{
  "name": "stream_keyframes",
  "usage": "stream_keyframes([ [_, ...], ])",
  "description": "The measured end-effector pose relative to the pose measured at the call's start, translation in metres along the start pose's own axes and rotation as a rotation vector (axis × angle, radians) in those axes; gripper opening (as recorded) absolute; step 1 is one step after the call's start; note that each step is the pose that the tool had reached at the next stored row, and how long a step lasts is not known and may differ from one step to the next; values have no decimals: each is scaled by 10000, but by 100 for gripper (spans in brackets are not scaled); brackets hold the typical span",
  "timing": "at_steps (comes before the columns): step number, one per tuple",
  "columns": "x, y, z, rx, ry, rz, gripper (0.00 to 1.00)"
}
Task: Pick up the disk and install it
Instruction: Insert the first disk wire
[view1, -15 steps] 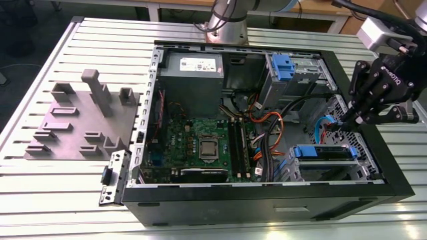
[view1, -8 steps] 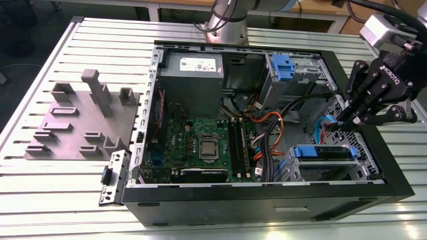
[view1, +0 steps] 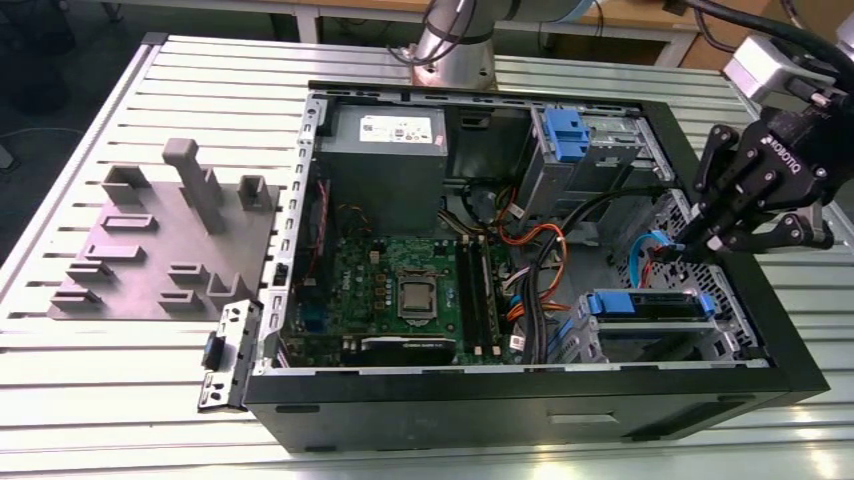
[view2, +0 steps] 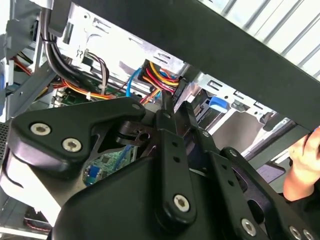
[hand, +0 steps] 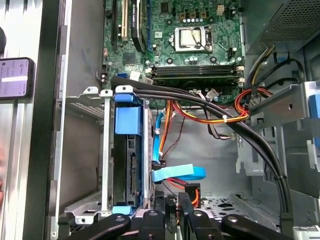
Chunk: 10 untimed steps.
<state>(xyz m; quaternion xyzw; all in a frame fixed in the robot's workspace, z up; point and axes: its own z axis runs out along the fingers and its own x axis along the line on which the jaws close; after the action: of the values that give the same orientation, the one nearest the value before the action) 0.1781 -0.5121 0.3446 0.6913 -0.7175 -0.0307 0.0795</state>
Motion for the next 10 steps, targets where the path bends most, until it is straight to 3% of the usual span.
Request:
stream_keyframes([
  [1, -1, -2, 12, 3, 76, 11, 25],
  [3, -2, -5, 31, 5, 151, 23, 25],
  [8, -3, -7, 40, 5, 154, 23, 24],
  [10, -3, -7, 40, 5, 154, 24, 16],
])
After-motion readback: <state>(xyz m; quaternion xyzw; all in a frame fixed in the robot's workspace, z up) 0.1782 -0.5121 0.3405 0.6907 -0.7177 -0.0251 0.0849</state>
